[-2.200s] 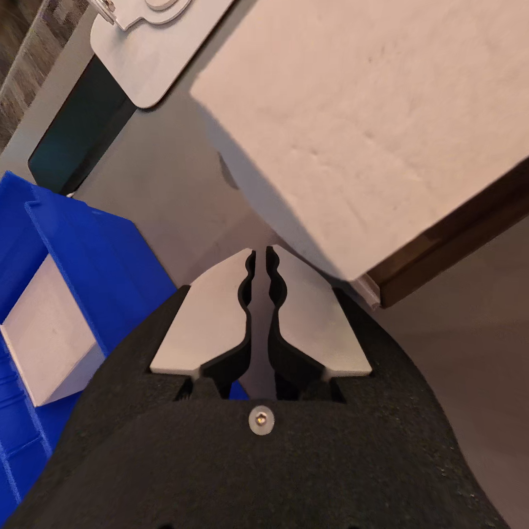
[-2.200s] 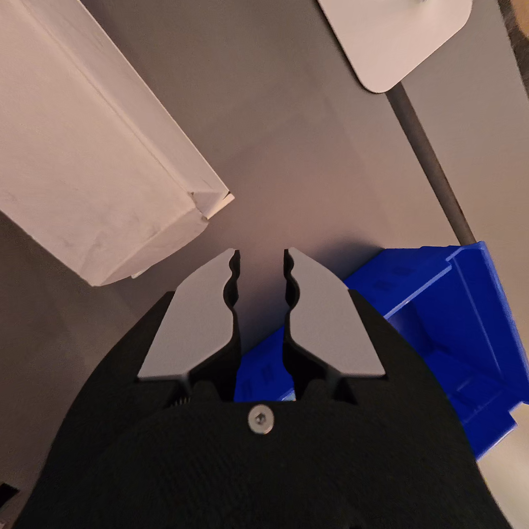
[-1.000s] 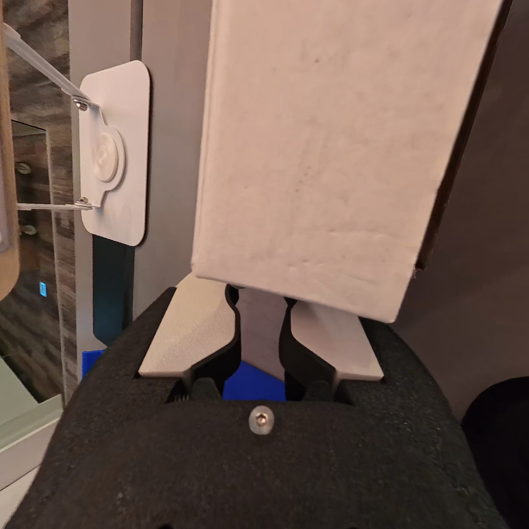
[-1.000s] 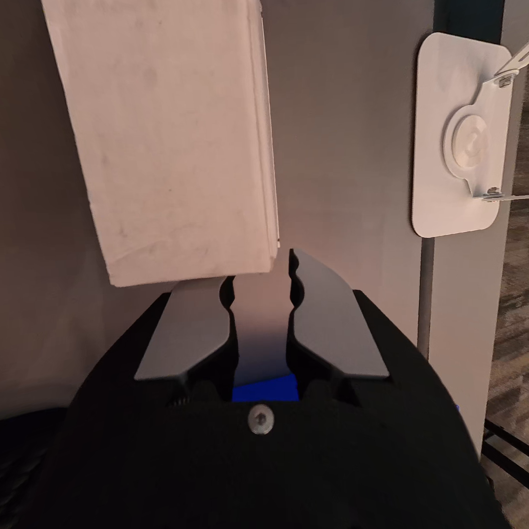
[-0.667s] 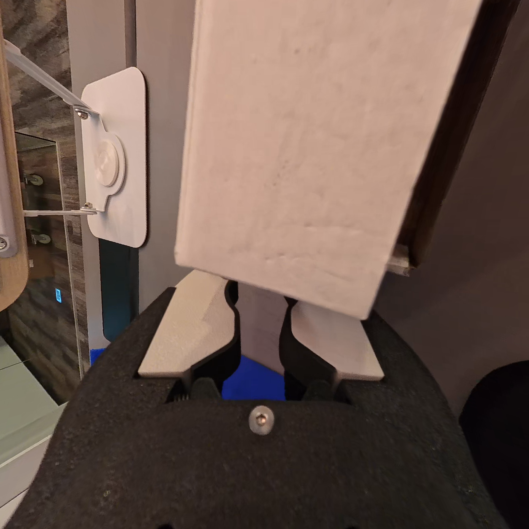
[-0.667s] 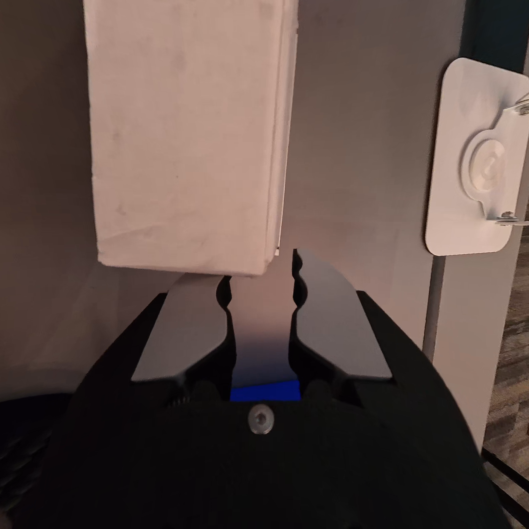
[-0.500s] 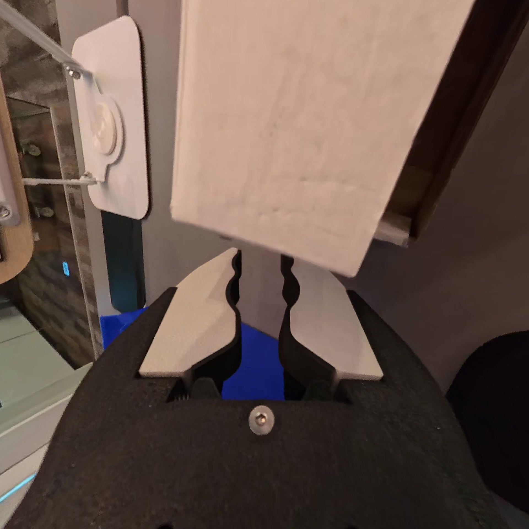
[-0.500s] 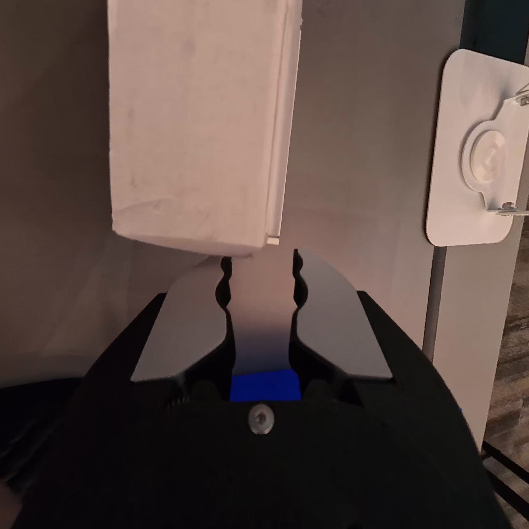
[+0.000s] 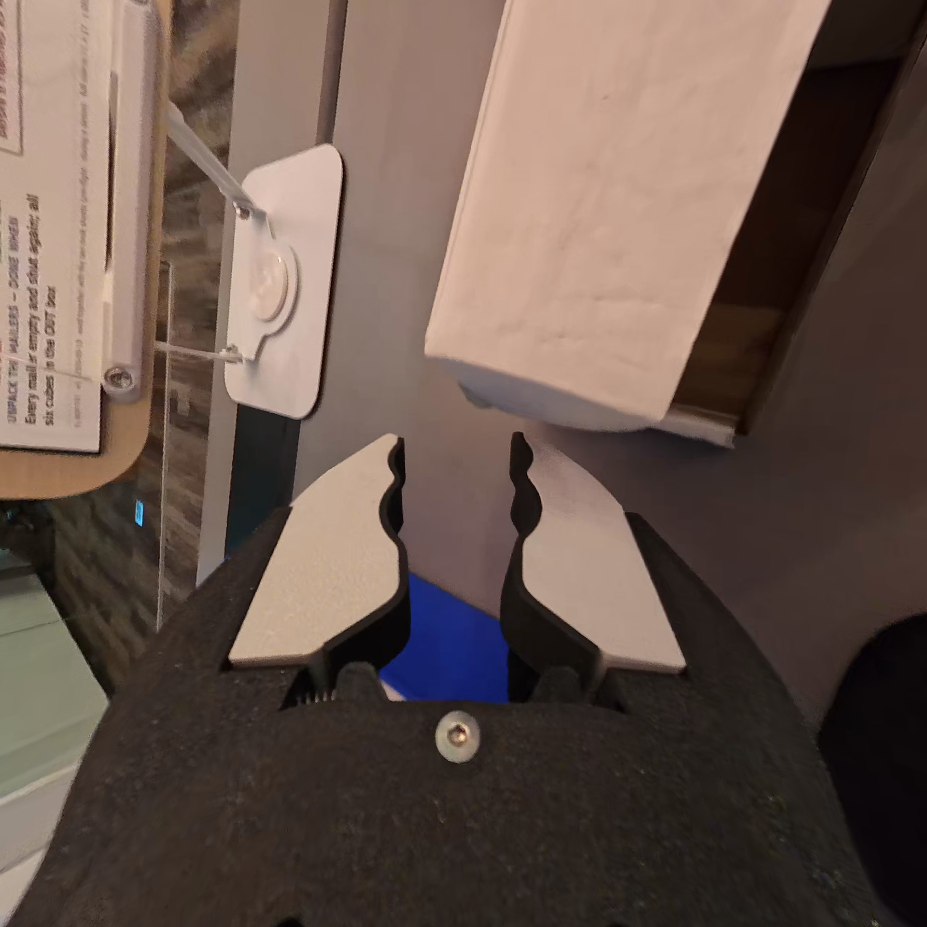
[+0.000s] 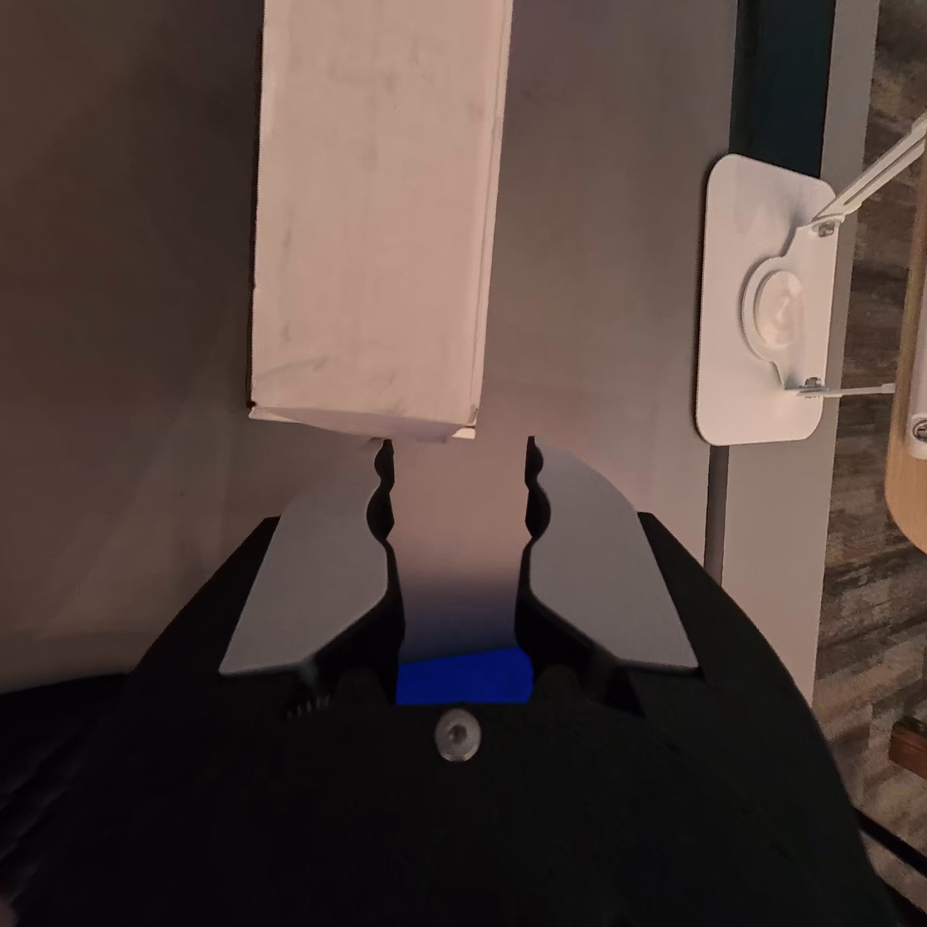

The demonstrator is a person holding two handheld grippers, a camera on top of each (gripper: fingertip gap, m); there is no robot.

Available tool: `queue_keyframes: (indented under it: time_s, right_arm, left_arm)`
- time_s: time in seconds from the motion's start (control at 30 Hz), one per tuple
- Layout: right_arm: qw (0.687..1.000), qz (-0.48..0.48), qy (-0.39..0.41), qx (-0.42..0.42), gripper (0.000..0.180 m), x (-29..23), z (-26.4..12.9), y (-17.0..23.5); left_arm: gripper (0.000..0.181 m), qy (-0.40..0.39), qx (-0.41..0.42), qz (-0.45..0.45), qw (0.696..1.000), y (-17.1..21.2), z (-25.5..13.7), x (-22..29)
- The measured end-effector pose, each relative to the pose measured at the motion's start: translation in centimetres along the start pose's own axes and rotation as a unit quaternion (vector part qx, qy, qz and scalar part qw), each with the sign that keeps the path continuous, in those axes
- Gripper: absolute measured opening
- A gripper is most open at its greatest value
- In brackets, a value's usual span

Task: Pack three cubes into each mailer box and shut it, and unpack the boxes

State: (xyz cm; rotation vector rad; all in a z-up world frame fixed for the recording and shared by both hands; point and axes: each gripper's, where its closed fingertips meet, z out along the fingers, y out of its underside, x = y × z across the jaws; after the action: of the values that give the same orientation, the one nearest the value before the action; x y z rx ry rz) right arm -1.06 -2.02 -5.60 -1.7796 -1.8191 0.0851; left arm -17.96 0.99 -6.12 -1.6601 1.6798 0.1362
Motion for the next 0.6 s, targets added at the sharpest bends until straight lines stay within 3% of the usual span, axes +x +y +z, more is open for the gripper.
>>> queue_keyframes:
  time_s: [0.13,0.33,0.6]
  right_arm:
    - [1.0,-0.012,-0.016,0.019,0.051,-0.5,0.2,-0.6]
    - [0.997,-0.047,-0.05,-0.034,0.043,-2.4,1.4,0.4]
    - [0.994,-0.038,-0.054,-0.089,0.047,-3.2,1.4,1.6]
  left_arm:
    - [0.045,-0.003,0.055,0.038,0.998,-2.5,0.3,0.8]
    - [0.031,0.017,0.012,0.118,0.993,-2.2,1.0,3.3]
    - [0.03,0.053,-0.049,0.105,0.992,-0.2,1.2,4.4]
